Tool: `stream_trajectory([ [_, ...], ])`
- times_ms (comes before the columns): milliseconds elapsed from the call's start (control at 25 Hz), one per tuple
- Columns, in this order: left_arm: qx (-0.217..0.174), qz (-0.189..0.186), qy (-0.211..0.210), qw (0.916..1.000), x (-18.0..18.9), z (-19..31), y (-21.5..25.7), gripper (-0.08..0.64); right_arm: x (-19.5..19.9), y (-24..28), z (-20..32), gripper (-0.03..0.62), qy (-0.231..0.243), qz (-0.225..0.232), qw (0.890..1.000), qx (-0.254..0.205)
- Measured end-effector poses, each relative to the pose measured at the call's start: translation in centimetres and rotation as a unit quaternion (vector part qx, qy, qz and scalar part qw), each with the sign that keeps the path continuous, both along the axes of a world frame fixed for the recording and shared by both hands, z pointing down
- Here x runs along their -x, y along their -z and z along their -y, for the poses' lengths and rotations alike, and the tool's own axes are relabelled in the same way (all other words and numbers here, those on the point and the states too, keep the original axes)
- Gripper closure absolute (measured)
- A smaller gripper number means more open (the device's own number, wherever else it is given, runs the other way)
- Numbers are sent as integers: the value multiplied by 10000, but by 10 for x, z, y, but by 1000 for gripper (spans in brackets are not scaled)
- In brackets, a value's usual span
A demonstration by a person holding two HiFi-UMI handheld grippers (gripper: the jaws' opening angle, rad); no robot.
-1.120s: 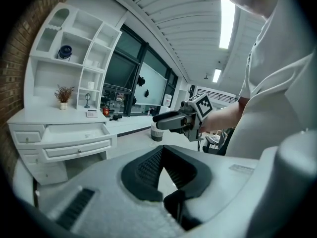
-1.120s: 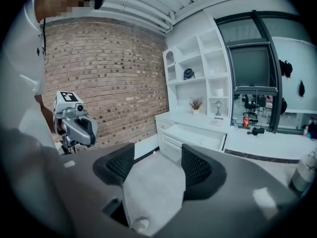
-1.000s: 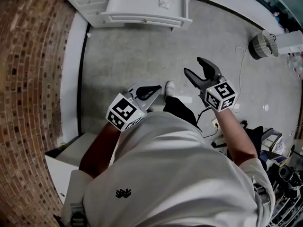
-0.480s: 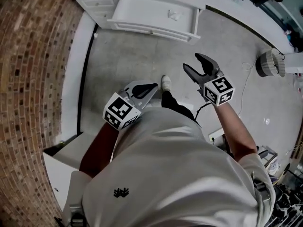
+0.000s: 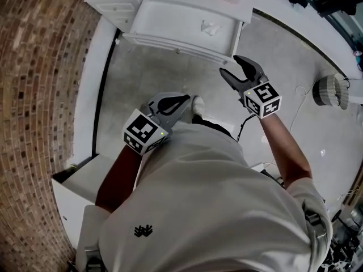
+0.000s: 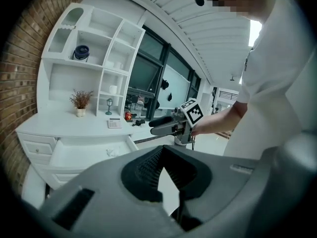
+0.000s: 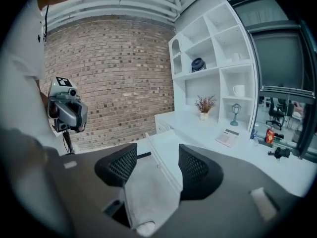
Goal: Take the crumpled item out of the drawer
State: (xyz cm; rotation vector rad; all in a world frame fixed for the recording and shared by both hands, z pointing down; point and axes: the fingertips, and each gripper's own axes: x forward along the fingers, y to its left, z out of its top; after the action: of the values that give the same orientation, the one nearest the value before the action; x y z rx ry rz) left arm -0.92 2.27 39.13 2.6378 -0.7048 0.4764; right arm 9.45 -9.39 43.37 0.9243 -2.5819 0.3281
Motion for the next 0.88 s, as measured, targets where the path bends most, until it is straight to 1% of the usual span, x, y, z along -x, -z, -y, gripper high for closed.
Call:
stream_trajectory([
  [120, 96, 105, 116, 9998, -9, 20, -8, 554, -9, -15, 31, 318, 164, -108, 9998, -9],
  [200, 88, 140, 210, 9996, -16, 33, -10, 554, -14, -27, 52, 319, 267, -168, 9995, 35],
  [400, 116, 126, 280, 9995, -26, 60, -10, 554, -16, -65, 98, 321, 427, -467, 9979, 160],
  [640, 196, 158, 256, 9994, -9, 96, -19, 554, -4, -115, 149, 328, 479, -791, 9953, 298],
  [880, 274, 220, 108, 9993, 14, 142, -23, 554, 1, -169, 194, 336, 419, -1265, 9898, 504],
])
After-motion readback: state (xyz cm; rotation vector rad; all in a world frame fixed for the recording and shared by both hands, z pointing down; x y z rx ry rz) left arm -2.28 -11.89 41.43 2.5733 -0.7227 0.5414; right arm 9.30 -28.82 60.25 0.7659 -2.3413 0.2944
